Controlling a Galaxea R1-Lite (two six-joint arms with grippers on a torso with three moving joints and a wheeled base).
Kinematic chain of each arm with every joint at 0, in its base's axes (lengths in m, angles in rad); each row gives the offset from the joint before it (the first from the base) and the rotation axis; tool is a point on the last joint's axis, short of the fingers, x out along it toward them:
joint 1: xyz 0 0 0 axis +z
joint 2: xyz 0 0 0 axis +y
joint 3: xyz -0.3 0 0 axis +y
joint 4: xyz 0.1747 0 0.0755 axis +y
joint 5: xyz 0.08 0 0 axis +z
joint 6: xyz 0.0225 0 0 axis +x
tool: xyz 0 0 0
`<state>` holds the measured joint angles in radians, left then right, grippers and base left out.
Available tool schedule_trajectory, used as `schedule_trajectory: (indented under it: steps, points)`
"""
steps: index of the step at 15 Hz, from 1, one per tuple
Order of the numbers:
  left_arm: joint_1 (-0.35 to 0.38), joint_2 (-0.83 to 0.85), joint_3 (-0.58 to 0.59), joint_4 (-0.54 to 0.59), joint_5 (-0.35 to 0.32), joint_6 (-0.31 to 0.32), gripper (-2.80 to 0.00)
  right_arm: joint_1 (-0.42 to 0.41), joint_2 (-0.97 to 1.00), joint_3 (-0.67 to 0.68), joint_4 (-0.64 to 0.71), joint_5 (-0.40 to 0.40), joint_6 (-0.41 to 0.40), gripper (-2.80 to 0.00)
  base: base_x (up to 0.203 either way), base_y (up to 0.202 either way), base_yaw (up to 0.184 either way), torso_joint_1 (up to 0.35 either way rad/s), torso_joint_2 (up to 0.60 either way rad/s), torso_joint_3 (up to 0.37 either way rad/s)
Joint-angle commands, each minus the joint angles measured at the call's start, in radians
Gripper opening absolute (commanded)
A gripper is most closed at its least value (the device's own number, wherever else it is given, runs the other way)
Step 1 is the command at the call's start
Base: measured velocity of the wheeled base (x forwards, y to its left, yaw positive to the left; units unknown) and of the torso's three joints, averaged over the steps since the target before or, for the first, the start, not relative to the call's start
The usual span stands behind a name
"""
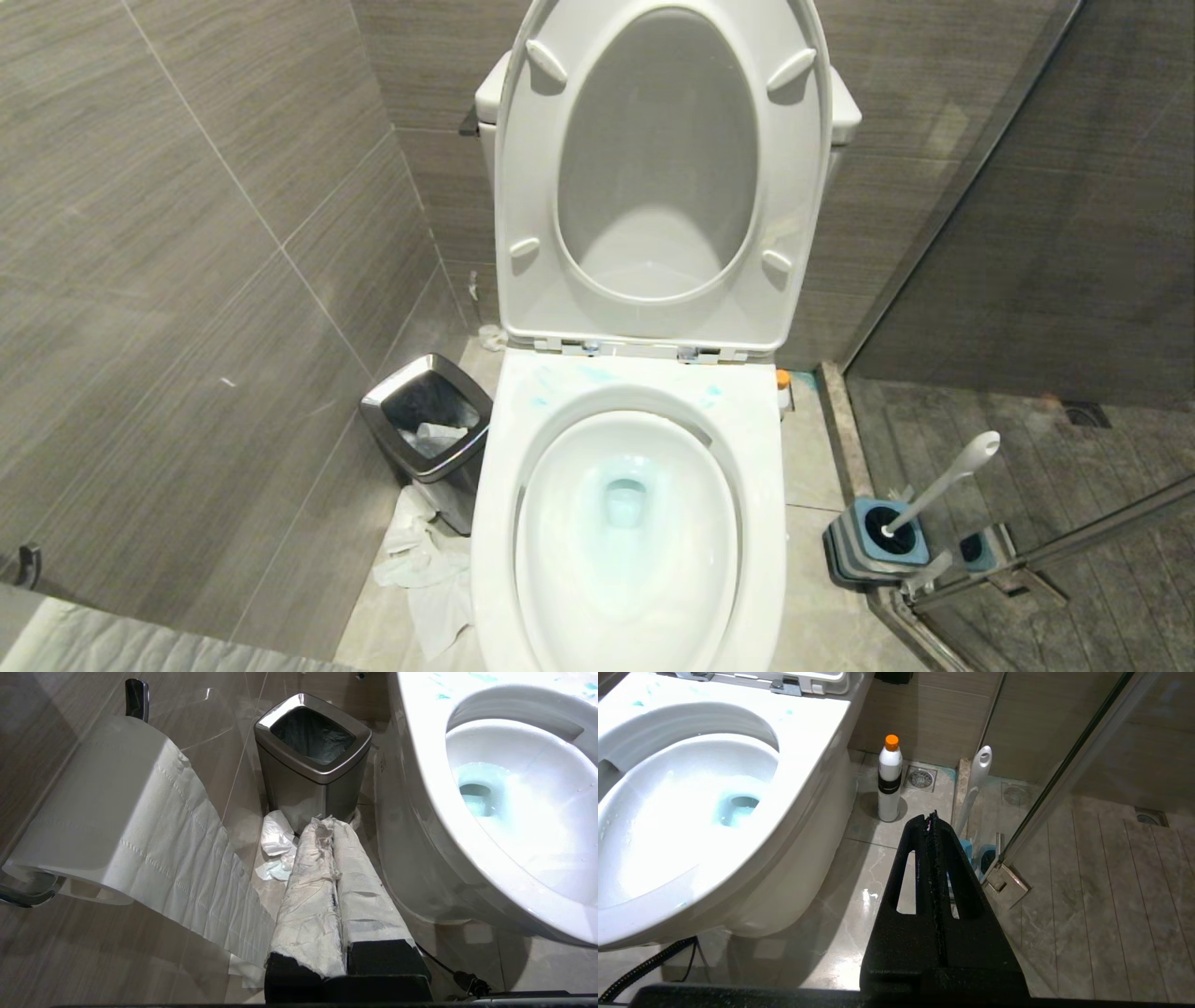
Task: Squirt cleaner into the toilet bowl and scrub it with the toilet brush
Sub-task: Flush the toilet
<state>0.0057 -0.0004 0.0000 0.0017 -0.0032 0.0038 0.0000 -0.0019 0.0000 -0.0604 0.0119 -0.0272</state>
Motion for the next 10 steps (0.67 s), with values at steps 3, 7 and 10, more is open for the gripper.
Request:
schedule_trajectory:
  steps: [3,7,10]
  points:
    - [0.000,0.000,0.002,0.000,0.000,0.001,-2.80,0.000,0.002,0.025,-0.001,0.000,0.000,-2.80,0.000,0.000,0.000,0.000,0.00,0.000]
    - [0.000,0.000,0.002,0.000,0.000,0.001,-2.80,0.000,0.002,0.025,-0.001,-0.001,0.000,-2.80,0.000,0.000,0.000,0.000,0.00,0.000]
    - [0.000,0.000,0.002,0.000,0.000,0.001,-2.80,0.000,0.002,0.025,-0.002,0.000,0.000,-2.80,0.000,0.000,0.000,0.000,0.00,0.000]
